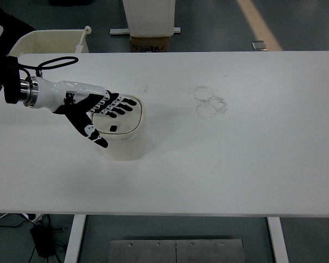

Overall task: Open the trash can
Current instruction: 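Press the lid button with the left hand fingers, letting the lid flip up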

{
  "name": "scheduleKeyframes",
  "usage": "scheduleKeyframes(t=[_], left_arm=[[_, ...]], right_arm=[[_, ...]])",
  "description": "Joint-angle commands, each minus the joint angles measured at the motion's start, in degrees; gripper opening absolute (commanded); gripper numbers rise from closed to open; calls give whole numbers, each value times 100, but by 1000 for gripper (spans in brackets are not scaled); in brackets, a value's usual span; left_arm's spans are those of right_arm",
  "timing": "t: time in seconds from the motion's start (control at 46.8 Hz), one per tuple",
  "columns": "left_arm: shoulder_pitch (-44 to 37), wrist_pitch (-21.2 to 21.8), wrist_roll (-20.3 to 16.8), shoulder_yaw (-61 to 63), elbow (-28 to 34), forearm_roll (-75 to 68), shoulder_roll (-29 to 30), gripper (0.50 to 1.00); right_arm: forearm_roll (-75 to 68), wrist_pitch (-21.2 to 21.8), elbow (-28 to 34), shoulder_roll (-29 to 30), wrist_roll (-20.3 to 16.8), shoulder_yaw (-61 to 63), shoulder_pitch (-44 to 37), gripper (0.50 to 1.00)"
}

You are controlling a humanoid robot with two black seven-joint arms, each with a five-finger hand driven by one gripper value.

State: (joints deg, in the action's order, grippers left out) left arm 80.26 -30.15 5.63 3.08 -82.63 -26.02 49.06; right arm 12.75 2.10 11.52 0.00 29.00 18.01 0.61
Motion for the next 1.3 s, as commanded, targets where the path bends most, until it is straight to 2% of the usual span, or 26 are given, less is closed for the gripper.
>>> scheduleKeyframes(t=[0.0, 0.962, 1.283], left_arm=[[-1, 0, 0, 0, 1, 0, -2, 1000], [-98, 9, 0, -9, 10, 9, -20, 1000], [579, 18, -9, -53, 45, 299, 7, 1000]], right_arm=[[0, 1, 0, 0, 0, 1, 0, 991], [0, 1, 0, 0, 0, 1, 0, 991], [0, 1, 0, 0, 0, 1, 0, 991]])
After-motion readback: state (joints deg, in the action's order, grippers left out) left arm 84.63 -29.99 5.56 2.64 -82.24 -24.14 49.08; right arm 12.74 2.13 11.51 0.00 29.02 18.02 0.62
